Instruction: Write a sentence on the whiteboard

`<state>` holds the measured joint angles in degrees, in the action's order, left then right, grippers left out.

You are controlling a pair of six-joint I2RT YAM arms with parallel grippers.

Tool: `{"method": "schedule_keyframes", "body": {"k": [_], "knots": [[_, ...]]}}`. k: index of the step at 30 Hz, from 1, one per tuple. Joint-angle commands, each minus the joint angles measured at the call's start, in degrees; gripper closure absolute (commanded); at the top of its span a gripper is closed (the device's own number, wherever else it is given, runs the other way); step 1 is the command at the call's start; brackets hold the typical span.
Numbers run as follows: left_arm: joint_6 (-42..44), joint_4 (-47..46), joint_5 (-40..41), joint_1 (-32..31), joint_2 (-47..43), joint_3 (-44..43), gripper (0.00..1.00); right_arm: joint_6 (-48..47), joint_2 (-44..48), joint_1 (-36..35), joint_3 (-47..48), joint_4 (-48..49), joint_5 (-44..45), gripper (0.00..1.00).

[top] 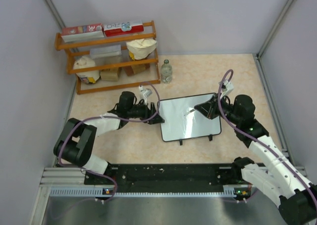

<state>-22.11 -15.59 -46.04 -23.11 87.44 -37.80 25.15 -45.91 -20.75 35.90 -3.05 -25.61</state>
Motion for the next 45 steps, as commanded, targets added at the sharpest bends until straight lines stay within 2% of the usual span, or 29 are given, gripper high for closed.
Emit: {"method": "schedule_keyframes", "body": {"k": [1, 5, 11, 18, 23, 27, 31, 36, 41, 45], "knots": [[3.3, 2.1, 6.7, 1.2, -6.4, 1.1, 0.24, -0.8, 1.7, 0.5, 1.8, 0.6, -0.2, 1.00], [3.7, 2.0, 9.9, 1.7, -10.5, 2.6, 0.16, -0.5, 2.3, 0.5, 1.7, 0.2, -0.4, 1.00], [4.2, 5.9, 13.4, 2.1, -13.9, -1.0, 0.14, -0.9, 1.9, 0.5, 2.4, -0.4, -0.6, 1.00], [3.8, 9.9, 21.8, 2.2, -15.5, -7.9, 0.11, -1.3, 1.6, 0.5, 3.2, -1.1, -0.9, 1.00], [3.3, 7.4, 23.4, 2.3, -14.1, -9.4, 0.10, -1.4, 1.3, 0.5, 3.1, -0.8, -1.0, 1.00], [0.8, -1.2, 25.0, 2.4, -16.0, -2.6, 0.09, -1.3, 1.3, 0.5, 3.1, -1.2, -0.8, 1.00], [-1.1, -4.4, 23.5, 2.5, -17.7, 1.2, 0.07, -2.6, -0.1, 0.5, 4.3, -2.5, -0.9, 1.00], [-0.1, -1.5, 21.4, 2.5, -16.7, 0.3, 0.06, -4.8, -1.2, 0.5, 5.8, -2.5, -0.6, 1.00], [-0.2, -2.2, 13.2, 2.6, -12.7, -1.4, 0.06, -4.6, -2.8, -0.1, 6.3, -1.0, 0.9, 1.00], [-1.8, -5.1, 5.9, 2.8, -7.6, -2.5, 0.06, -7.3, -4.5, -5.9, 8.0, -2.0, 7.1, 1.00]]}}
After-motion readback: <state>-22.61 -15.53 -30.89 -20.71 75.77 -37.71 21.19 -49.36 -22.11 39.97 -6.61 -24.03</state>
